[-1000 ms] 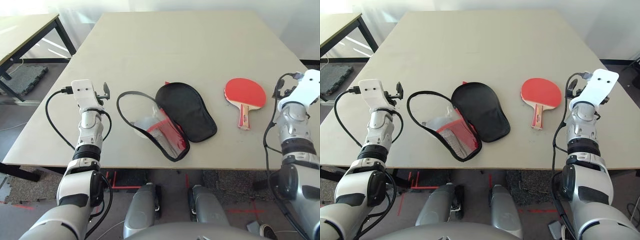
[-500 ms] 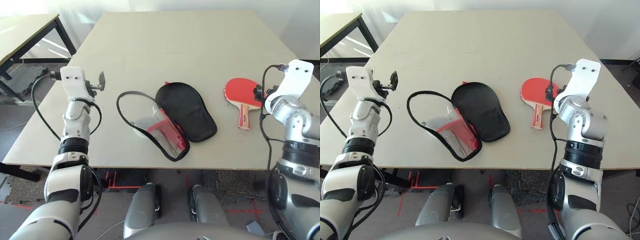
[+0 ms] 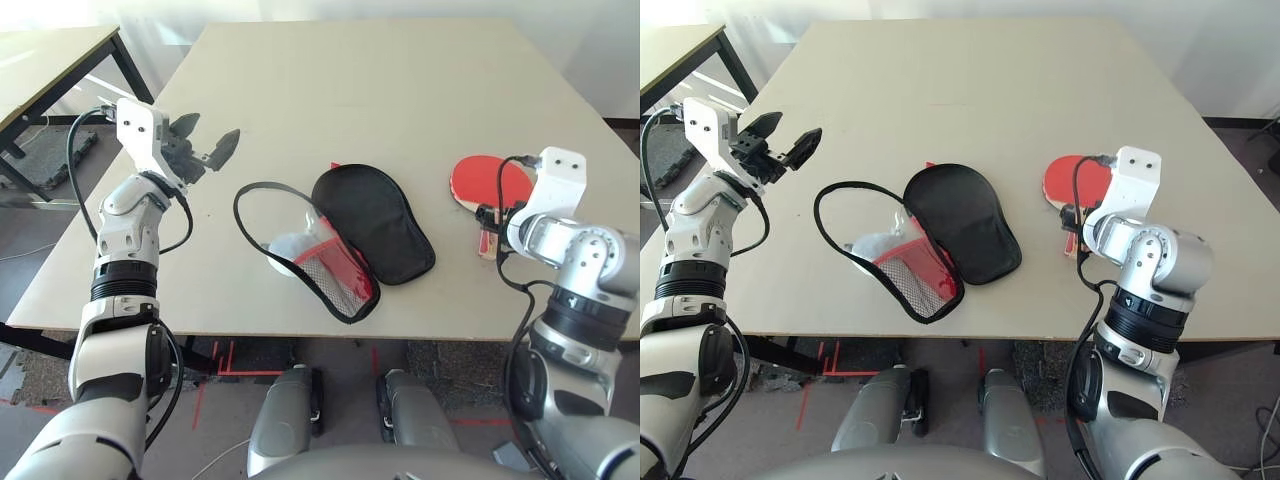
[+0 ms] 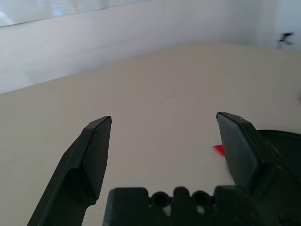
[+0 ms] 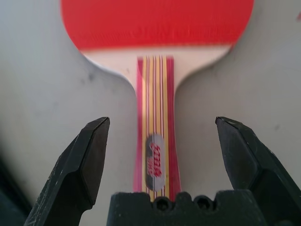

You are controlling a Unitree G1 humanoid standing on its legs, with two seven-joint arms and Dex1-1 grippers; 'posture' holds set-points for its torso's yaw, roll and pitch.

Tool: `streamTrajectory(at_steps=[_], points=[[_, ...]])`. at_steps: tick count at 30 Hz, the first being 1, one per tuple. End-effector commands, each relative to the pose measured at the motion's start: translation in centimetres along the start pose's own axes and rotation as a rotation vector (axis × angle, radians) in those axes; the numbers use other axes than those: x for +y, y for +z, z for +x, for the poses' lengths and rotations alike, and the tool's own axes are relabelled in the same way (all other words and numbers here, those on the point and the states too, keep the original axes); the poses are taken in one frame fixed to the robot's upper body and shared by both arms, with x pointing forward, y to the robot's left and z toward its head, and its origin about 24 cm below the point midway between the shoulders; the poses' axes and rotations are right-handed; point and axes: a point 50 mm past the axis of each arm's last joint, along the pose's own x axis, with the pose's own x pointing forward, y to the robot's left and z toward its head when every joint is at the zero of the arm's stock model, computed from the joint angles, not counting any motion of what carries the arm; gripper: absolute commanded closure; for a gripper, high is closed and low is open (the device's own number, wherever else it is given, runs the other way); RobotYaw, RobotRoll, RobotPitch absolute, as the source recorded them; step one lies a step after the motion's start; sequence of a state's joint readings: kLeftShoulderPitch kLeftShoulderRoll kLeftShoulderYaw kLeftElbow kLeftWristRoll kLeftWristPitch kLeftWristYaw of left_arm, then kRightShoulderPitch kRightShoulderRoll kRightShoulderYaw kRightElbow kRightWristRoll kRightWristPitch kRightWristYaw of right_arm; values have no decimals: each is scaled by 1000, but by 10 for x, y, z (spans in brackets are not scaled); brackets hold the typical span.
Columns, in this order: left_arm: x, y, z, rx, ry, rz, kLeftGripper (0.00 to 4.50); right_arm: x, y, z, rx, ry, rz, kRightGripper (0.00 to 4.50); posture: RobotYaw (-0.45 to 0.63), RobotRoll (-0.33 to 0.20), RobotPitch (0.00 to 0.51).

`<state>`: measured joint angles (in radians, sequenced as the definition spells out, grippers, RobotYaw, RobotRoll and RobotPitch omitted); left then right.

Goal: Store the ping-pong paddle in its case and zip it.

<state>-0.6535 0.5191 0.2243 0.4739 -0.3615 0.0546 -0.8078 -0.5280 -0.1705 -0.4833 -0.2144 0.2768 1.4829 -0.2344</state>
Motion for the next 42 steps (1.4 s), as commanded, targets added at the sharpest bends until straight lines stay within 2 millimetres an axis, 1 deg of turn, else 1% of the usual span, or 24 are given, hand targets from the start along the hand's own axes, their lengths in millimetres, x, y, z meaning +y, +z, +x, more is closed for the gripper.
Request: streamTrajectory(at_steps=[1, 4, 5, 6, 8, 9, 12, 15, 19, 24, 28, 31, 36, 42], points=[[-3, 0, -3, 20, -29, -22, 0, -4, -7, 6, 28, -11, 11, 554, 37, 0, 119], [-3, 0, -4, 24, -26, -25, 0, -3, -8, 7, 27, 0, 5, 1661, 38, 0, 117], [-3, 0, -4, 26, -27, -27, 0, -2, -7, 6, 17, 4, -1, 2082, 40, 0, 118], [-3, 0, -4, 28, -27, -28, 0, -1, -4, 5, 0, 9, -20, 2394, 38, 0, 117], [-3, -1, -4, 31, -29, -29, 0, 2, -1, 3, -25, 24, -48, 3229, 38, 0, 119], [-3, -1, -5, 34, -30, -28, 0, 4, 2, 1, -44, 48, -72, 3353, 39, 0, 119], [-4, -2, -5, 39, -28, -25, 0, 12, 6, -5, -91, 132, -200, 3351, 40, 0, 121], [-3, -3, -5, 41, -23, -25, 0, 17, 11, -12, -110, 185, -231, 3351, 40, 0, 122], [-4, -4, -7, 41, -16, -26, 0, 31, 16, -23, -131, 291, -282, 3351, 31, 0, 129], [-3, -4, -8, 43, -7, -24, 0, 51, 13, -37, -134, 432, -342, 3351, 47, 0, 125], [-1, -1, -9, 33, 8, -14, 0, 65, 12, -46, -144, 518, -394, 3351, 58, 0, 123], [-1, -2, -12, 36, 16, -15, 0, 75, 8, -53, -141, 593, -442, 3351, 63, 0, 122], [-1, -3, -13, 38, 23, -16, 0, 81, 0, -57, -124, 645, -503, 3351, 70, 0, 120], [-1, -3, -13, 38, 28, -15, 0, 83, -13, -57, -83, 687, -566, 3351, 69, 0, 121]])
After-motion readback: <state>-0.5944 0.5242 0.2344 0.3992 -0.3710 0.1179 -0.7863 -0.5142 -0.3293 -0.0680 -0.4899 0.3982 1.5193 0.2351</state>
